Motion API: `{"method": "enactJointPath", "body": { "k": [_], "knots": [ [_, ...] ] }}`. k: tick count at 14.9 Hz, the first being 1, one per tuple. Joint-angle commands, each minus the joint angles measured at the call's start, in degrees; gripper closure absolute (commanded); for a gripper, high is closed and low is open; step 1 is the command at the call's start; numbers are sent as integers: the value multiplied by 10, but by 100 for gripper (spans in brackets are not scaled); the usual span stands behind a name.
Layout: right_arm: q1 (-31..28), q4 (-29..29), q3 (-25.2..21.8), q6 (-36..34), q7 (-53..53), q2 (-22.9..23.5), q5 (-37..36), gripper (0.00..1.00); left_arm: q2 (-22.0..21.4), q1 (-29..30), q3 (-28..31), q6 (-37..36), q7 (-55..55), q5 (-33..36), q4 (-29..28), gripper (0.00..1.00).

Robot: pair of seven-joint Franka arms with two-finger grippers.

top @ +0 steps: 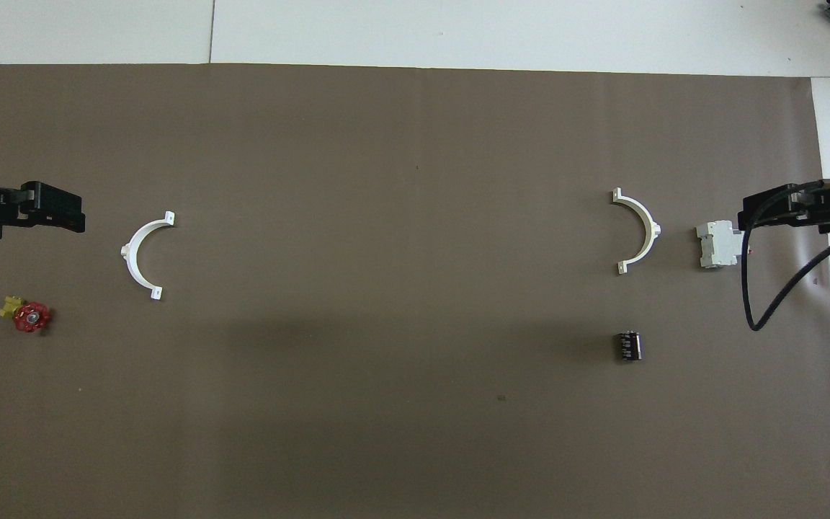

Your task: Assemble drain pipe with both arms

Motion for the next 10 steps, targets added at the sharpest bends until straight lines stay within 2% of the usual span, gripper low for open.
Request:
{"method": "enactJointPath", "body": {
  "k": [1,10],
  "knots": [
    [-6,-4,3,-1,-6,-7,1,0,-4,-3,2,-13,-8,-8,6,0],
    [-8,-18,-1,12,0,-11,10,0,-5,-3,-9,-12,-13,-8,3,0]
  ]
}}
